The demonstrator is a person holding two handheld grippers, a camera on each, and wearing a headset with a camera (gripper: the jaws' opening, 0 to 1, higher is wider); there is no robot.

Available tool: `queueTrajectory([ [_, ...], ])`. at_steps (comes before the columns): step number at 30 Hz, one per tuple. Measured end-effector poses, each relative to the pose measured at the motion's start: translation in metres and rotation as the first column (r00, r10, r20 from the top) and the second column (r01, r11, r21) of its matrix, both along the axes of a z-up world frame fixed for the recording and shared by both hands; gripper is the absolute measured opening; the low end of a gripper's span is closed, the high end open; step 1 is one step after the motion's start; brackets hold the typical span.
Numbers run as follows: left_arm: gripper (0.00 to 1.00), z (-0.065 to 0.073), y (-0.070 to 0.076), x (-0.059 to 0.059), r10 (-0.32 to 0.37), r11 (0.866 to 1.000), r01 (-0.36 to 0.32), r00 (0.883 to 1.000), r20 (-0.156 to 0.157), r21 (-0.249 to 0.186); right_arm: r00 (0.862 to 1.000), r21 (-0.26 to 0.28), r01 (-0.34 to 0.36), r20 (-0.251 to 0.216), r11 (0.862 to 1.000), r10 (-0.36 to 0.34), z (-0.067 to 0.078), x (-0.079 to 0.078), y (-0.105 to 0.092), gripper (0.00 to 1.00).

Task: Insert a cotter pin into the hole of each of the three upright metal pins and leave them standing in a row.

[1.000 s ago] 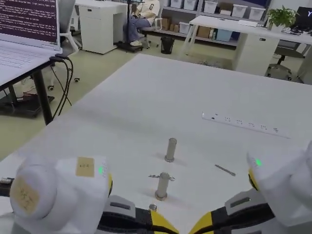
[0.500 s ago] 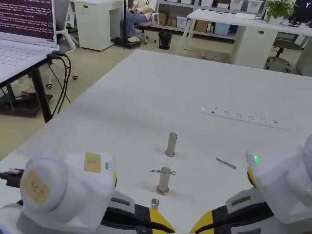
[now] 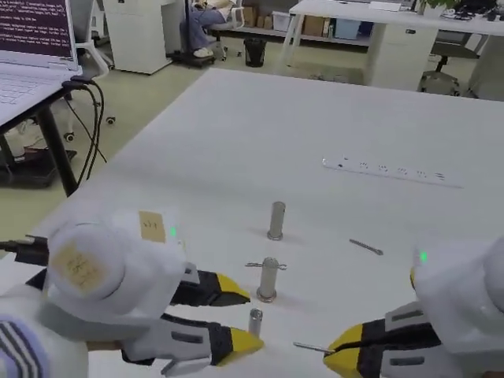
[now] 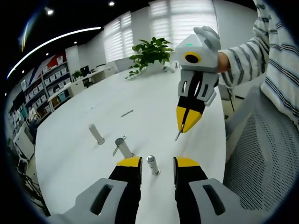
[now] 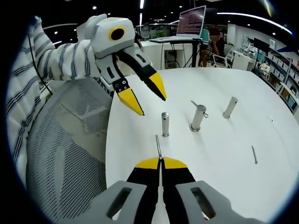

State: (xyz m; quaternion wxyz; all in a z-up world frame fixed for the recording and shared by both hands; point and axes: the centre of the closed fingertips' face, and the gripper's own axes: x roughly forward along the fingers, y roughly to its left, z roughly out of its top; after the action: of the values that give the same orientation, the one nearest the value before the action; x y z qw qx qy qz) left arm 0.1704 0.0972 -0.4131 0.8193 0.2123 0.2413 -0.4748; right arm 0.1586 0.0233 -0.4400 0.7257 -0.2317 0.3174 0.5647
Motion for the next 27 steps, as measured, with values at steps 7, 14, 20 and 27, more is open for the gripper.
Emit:
queueTrajectory([
  [7, 0.22, -0.009, 0.002, 0.012, -0.075, 0.992, 0.073, 0.997, 0.015, 0.104, 0.996, 0.008, 0.084, 0.012, 0.996, -0.085, -0.002, 0.009, 0.012, 0.00],
  [14, 0.21, -0.020, -0.005, 0.011, -0.163, 0.976, 0.162, 0.987, -0.010, 0.148, 0.991, 0.017, 0.135, 0.020, 0.991, -0.136, -0.005, 0.016, 0.027, 0.00],
  [20, 0.20, -0.024, -0.006, 0.012, -0.201, 0.965, 0.202, 0.979, -0.022, 0.165, 0.989, 0.023, 0.148, 0.009, 0.989, -0.148, -0.006, 0.013, 0.037, 0.00],
  [27, 0.16, -0.030, -0.007, 0.012, -0.225, 0.957, 0.228, 0.974, -0.035, 0.178, 0.989, 0.002, 0.147, -0.001, 0.989, -0.147, -0.013, 0.011, 0.036, 0.00],
])
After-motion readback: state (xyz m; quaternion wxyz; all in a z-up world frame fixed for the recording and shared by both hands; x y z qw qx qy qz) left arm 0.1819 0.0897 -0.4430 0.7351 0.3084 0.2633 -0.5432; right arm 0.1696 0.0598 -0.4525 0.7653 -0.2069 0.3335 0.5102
